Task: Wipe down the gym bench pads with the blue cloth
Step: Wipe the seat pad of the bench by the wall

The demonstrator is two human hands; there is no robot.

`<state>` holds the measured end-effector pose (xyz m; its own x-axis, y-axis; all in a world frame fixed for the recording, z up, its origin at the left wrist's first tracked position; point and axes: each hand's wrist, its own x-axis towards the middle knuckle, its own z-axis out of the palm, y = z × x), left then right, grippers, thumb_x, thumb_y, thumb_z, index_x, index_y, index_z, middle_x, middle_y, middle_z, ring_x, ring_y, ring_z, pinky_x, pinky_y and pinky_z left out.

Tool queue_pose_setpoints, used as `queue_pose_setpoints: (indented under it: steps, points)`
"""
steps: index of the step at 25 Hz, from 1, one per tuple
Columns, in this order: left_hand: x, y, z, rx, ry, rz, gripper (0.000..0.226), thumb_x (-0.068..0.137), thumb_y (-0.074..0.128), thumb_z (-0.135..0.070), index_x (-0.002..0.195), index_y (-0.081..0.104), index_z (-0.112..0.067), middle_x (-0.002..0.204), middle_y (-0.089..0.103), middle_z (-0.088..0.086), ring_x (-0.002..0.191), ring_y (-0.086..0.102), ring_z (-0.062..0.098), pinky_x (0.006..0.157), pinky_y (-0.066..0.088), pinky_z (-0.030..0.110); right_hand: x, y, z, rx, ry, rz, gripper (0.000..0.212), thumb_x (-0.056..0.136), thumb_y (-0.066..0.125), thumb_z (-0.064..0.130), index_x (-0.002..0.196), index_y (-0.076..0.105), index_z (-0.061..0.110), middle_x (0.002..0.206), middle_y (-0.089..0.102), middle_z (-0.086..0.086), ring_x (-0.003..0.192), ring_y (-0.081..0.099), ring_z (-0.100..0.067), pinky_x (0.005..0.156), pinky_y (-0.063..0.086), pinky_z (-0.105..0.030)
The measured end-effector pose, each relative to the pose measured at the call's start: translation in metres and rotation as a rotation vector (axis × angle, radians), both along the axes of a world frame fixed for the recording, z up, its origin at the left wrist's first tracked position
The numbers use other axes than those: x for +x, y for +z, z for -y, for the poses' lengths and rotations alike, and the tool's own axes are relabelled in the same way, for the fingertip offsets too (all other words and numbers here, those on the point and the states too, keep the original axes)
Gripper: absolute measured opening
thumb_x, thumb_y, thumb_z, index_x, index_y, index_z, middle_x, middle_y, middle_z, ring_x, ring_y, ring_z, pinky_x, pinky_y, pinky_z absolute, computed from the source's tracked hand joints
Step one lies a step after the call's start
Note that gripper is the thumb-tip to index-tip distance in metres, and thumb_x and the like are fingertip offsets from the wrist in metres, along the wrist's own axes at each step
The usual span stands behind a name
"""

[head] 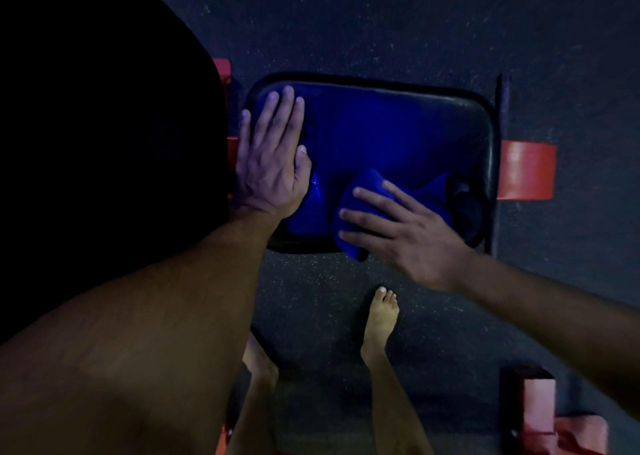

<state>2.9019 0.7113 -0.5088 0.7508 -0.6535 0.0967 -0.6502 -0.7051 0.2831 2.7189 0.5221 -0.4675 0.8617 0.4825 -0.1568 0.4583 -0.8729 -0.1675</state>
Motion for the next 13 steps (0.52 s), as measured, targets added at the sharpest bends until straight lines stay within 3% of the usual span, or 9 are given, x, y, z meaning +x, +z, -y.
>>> queue_pose_setpoints:
  steps: [3, 8, 10, 13]
  points:
    - [-0.003, 0.000, 0.002, 0.000, 0.012, 0.013, 0.067, 0.094, 0.039, -0.026, 0.159, 0.033, -0.011, 0.167, 0.027, 0.005, 0.155, 0.021, 0.022, 0.126, 0.013, 0.055, 0.016, -0.001, 0.043, 0.009, 0.061, 0.018, 0.061, 0.082, 0.061, 0.014, 0.142, 0.050, 0.024, 0.152, 0.043, -0.005, 0.148, 0.024, -0.034, 0.119, 0.019, -0.054]
    - [-0.005, 0.008, 0.003, 0.094, 0.042, 0.015, 0.067, 0.093, 0.038, -0.028, 0.158, 0.035, -0.011, 0.167, 0.028, 0.004, 0.155, 0.023, 0.021, 0.127, 0.012, 0.050, 0.061, -0.018, 0.033, 0.089, -0.365, 0.211, 0.052, 0.089, 0.048, 0.024, 0.141, 0.050, 0.021, 0.148, 0.047, -0.007, 0.141, 0.034, -0.035, 0.116, 0.029, -0.051]
    - [-0.004, 0.033, 0.010, 0.230, 0.026, -0.098, 0.065, 0.098, 0.037, -0.035, 0.159, 0.030, -0.012, 0.169, 0.022, 0.004, 0.156, 0.018, 0.020, 0.127, 0.008, 0.047, 0.060, -0.018, 0.033, 0.102, -0.373, 0.208, 0.052, 0.090, 0.044, 0.028, 0.141, 0.050, 0.019, 0.146, 0.048, -0.010, 0.139, 0.036, -0.037, 0.113, 0.030, -0.051]
    - [0.017, 0.089, 0.015, 0.620, -0.175, -0.178, 0.068, 0.106, 0.031, -0.049, 0.162, 0.018, -0.012, 0.171, 0.009, 0.006, 0.158, 0.007, 0.022, 0.127, 0.001, 0.048, 0.053, -0.021, 0.038, 0.105, -0.407, 0.240, 0.052, 0.091, 0.047, 0.029, 0.142, 0.048, 0.018, 0.146, 0.047, -0.012, 0.139, 0.035, -0.037, 0.113, 0.029, -0.051]
